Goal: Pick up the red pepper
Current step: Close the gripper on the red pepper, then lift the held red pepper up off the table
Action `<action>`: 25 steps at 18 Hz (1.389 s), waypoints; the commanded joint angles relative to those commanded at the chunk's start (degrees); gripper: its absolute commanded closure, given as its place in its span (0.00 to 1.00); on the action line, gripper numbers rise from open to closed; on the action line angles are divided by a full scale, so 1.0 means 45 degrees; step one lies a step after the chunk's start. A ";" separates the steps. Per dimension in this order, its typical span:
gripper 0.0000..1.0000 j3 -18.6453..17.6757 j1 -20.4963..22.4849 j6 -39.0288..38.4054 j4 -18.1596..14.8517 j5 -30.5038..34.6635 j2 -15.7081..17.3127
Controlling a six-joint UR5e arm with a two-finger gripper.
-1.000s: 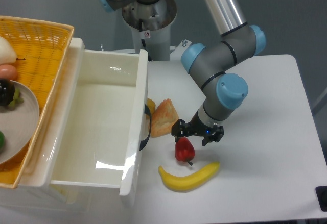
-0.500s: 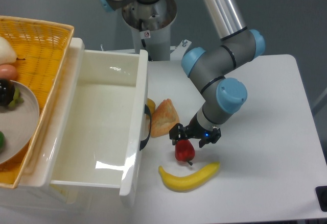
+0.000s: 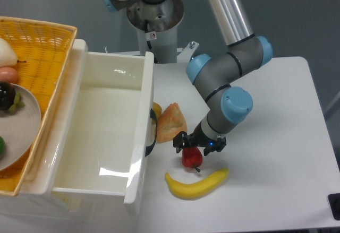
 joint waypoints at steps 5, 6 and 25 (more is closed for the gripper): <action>0.11 0.0059 -0.0137 0.0020 0.0019 0.0526 -0.0079; 0.14 0.0059 -0.0137 0.0020 0.0039 0.0624 -0.0079; 0.83 0.0722 -0.0157 0.0662 0.0059 0.1133 -0.0060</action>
